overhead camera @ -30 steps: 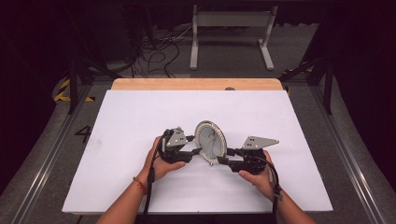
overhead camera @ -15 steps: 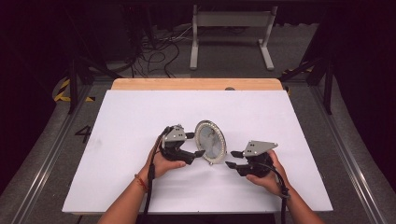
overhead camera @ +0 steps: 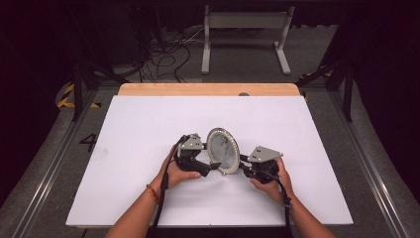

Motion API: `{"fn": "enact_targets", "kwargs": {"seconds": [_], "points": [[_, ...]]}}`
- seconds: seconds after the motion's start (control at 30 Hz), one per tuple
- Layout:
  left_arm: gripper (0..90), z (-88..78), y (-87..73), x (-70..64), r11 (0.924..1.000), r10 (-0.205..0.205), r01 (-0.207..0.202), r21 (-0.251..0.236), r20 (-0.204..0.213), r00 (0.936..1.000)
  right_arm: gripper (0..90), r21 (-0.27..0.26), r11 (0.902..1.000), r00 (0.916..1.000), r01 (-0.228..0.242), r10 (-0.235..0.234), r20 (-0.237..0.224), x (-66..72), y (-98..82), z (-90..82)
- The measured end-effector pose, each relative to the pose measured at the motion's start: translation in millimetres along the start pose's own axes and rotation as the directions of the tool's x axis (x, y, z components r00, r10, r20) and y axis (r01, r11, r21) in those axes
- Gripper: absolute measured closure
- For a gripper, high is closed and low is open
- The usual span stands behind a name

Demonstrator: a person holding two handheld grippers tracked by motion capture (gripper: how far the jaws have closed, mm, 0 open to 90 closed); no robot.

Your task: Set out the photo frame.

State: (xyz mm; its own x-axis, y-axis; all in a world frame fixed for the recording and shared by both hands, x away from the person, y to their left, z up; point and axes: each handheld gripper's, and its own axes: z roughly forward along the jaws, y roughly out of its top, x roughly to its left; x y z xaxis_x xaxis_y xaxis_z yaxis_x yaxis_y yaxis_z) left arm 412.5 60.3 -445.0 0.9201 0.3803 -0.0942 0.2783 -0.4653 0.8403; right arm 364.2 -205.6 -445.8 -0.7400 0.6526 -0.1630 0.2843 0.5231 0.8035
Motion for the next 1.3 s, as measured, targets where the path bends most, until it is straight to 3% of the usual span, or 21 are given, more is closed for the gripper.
{"fn": "enact_targets", "kwargs": {"seconds": [0.13, 0.23, 0.27, 0.37, 0.47, 0.6, 0.83, 1.1, 1.2, 1.3], "points": [[23.8, -3.2, -1.2, 1.3, 1.0000, -0.004, 0.004, 0.004, 0.011, 0.9999, 81.8, 0.003, 0.9999, 0.9989, -0.013, 0.013, 0.044, -5.2, -1.1, 0.1], [25.8, -3.5, -0.3, -0.8, 1.0000, 0.005, -0.005, 0.007, 0.015, 0.9999, 79.9, -0.008, 0.9996, 0.9990, -0.029, 0.029, 0.033, -8.4, -2.1, 0.8], [26.1, -3.6, 0.1, -1.1, 1.0000, 0.007, -0.007, 0.005, 0.012, 0.9999, 77.8, -0.018, 0.9995, 0.9996, -0.027, 0.027, -0.002, -8.3, -1.9, 0.3], [26.7, -4.2, -0.1, -2.1, 0.9999, 0.007, -0.007, 0.009, 0.012, 0.9999, 76.8, 0.004, 0.9999, 0.9995, 0.015, -0.015, 0.030, -4.0, 1.7, 0.1], [28.3, -5.6, -0.9, -1.4, 0.9998, 0.013, -0.013, 0.017, 0.012, 0.9998, 72.1, 0.006, 1.0000, 0.9991, 0.005, -0.005, 0.041, -3.5, 2.8, 2.3], [31.0, -7.5, -2.4, -0.7, 0.9996, 0.010, -0.010, 0.025, 0.013, 0.9999, 74.5, 0.020, 0.9998, 0.9973, 0.005, -0.006, 0.073, -5.7, 2.2, 5.7], [38.2, -10.4, -3.8, -3.4, 0.9991, 0.026, -0.027, 0.033, 0.041, 0.9988, 74.7, 0.005, 0.9997, 0.9938, -0.025, 0.024, 0.109, -15.2, 0.6, 4.5], [39.1, -12.8, -4.9, -8.5, 0.9979, 0.046, -0.047, 0.046, 0.023, 0.9987, 70.1, -0.004, 0.9968, 0.9852, -0.080, 0.079, 0.152, -25.3, -3.0, 1.4], [40.6, -14.1, -5.2, -9.2, 0.9974, 0.050, -0.051, 0.051, 0.019, 0.9986, 66.2, -0.011, 0.9948, 0.9874, -0.102, 0.102, 0.121, -28.9, -4.9, -1.3], [41.4, -15.4, -5.2, -9.9, 0.9953, 0.068, -0.069, 0.068, 0.009, 0.9976, 63.9, -0.018, 0.9954, 0.9910, -0.094, 0.095, 0.094, -28.5, -4.4, -8.7]]}}
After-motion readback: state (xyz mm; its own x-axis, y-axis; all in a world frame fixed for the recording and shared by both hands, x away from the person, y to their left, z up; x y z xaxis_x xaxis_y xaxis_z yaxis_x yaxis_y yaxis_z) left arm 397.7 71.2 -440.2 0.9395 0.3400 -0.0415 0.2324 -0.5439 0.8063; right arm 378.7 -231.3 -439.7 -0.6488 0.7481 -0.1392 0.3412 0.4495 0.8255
